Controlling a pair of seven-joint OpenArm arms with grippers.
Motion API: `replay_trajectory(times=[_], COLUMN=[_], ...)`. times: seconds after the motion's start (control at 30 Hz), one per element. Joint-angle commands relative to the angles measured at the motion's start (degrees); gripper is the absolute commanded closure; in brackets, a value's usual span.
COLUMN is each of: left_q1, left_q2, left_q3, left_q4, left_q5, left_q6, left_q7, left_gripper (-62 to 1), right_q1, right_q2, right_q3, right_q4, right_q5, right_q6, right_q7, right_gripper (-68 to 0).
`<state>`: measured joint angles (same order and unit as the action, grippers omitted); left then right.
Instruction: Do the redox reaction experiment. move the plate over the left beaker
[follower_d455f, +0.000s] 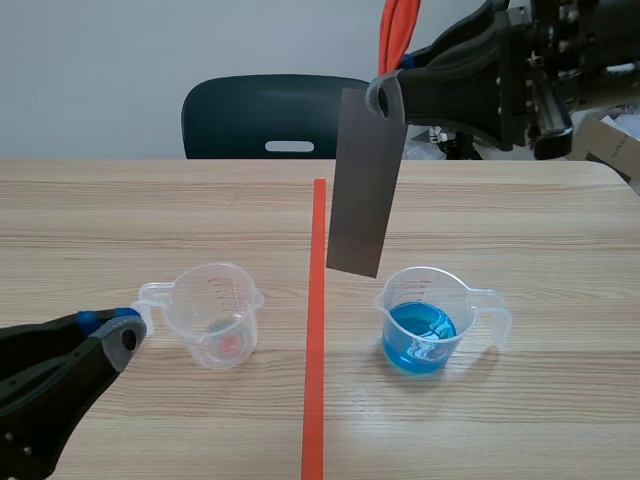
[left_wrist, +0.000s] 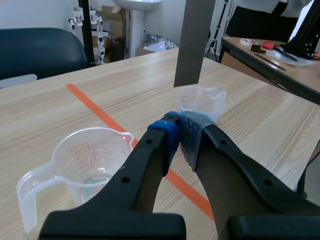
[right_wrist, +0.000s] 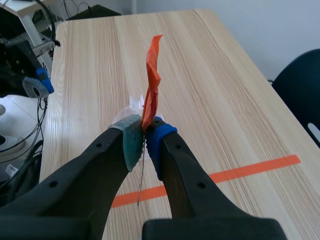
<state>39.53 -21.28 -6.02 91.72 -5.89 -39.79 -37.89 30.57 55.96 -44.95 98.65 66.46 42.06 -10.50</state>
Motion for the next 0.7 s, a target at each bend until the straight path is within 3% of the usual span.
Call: replay_trajectory(times=[0.0, 0.17, 0.27, 0.37, 0.43, 0.53, 0.6, 0.67], left_q1=[2.05, 8.76, 11.28, 13.07, 14.08, 14.73, 14.75, 14.73], left_q2=[0.15, 0.59, 1.29, 2.38, 3.21, 4.57, 5.35, 5.62], left_q3=[-0.61, -1.79, -1.77, -1.77, -1.77, -1.75, -1.66, -1.33], left_q4=[0.39, 0.37, 0.15, 0.00, -0.02, -0.33, -1.01, -1.97], left_q5=[-0.61, 2.82, 7.02, 10.67, 12.00, 12.76, 12.70, 12.63], left_q6=[-0.09, 6.62, 7.56, 7.78, 7.91, 9.77, 11.26, 12.83], left_q7=[-2.27, -7.48, -9.09, -9.53, -9.46, -9.22, -9.22, -9.60], left_gripper=[-3.1, -3.2, -4.1, -17.9, -30.2, -43.4, -48.7, -49.3], right_q1=[1.05, 1.84, 2.60, 2.80, 2.80, 2.80, 2.80, 2.80], right_q2=[-1.29, -7.45, -11.26, -15.04, -17.44, -20.65, -22.73, -24.94], right_q3=[1.46, 1.84, 1.86, 1.86, 1.86, 1.86, 1.88, 1.88], right_q4=[1.22, 1.40, 1.38, 1.38, 1.38, 1.38, 1.38, 1.38], right_q5=[0.92, 0.83, 0.90, 1.07, 1.05, 0.98, 0.24, -1.77], right_q6=[0.66, 0.66, 0.66, 0.66, 0.66, 0.66, 0.66, -0.17], right_q7=[-0.26, -5.77, -8.70, -11.37, -13.44, -16.24, -17.57, -18.40], right_gripper=[-0.6, -0.6, -0.6, -0.6, -0.6, -0.6, -0.6, -0.6])
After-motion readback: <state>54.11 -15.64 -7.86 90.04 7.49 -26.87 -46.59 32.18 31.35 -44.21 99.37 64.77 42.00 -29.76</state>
